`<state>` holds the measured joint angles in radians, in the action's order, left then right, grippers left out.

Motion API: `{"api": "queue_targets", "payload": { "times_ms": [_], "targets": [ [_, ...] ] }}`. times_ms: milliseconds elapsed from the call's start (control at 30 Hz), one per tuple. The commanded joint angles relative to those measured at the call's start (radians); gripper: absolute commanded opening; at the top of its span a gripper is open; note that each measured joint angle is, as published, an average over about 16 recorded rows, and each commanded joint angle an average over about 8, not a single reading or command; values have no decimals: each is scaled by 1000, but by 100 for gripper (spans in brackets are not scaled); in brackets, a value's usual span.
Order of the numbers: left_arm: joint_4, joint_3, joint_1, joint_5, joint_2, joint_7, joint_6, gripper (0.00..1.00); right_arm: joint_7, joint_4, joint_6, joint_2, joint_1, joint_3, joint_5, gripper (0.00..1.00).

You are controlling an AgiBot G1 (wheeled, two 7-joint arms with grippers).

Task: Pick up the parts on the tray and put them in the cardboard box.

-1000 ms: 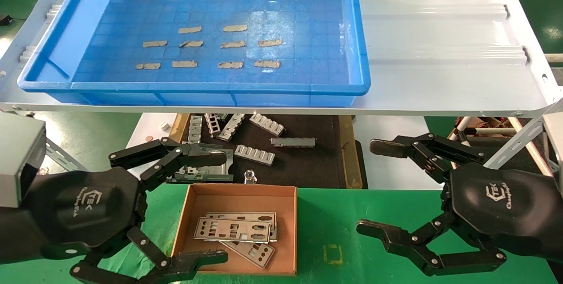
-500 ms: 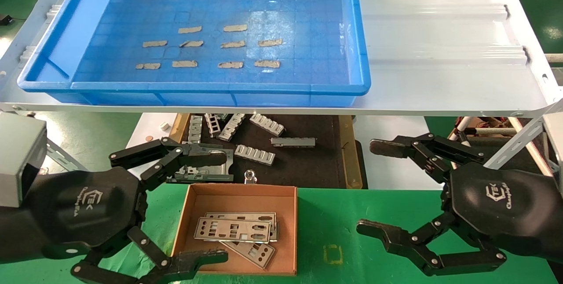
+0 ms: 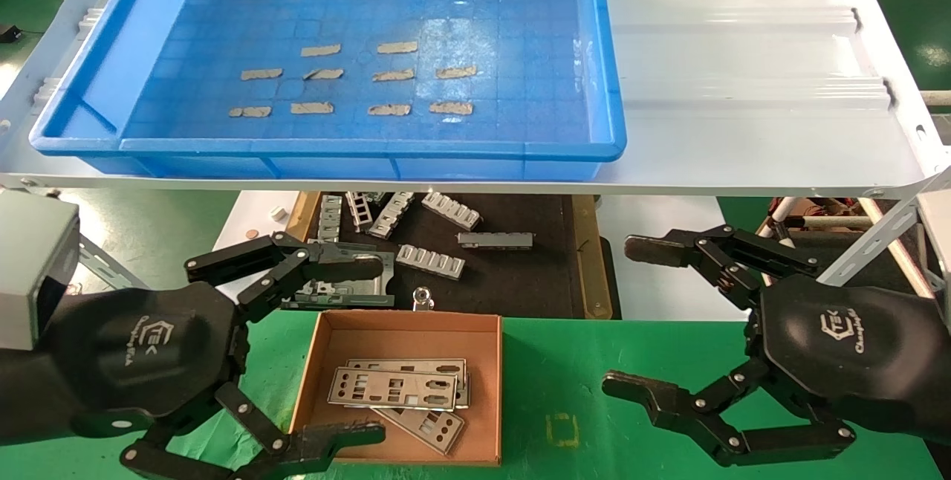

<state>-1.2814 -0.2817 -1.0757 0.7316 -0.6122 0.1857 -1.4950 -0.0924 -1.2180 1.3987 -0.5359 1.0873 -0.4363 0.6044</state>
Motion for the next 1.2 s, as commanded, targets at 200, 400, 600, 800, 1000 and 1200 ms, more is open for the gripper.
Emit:
{"api": "queue_targets", "payload": {
  "times_ms": [200, 400, 600, 800, 1000, 1200],
  "targets": [
    [0, 0, 0, 0, 0, 0, 0, 100, 0, 0, 0, 0, 0, 0, 0, 100],
    [0, 0, 0, 0, 0, 0, 0, 100, 0, 0, 0, 0, 0, 0, 0, 100],
    [0, 0, 0, 0, 0, 0, 0, 100, 0, 0, 0, 0, 0, 0, 0, 100],
    [0, 0, 0, 0, 0, 0, 0, 100, 0, 0, 0, 0, 0, 0, 0, 100],
    [0, 0, 0, 0, 0, 0, 0, 100, 0, 0, 0, 0, 0, 0, 0, 100],
    [0, 0, 0, 0, 0, 0, 0, 100, 0, 0, 0, 0, 0, 0, 0, 100]
  ]
}}
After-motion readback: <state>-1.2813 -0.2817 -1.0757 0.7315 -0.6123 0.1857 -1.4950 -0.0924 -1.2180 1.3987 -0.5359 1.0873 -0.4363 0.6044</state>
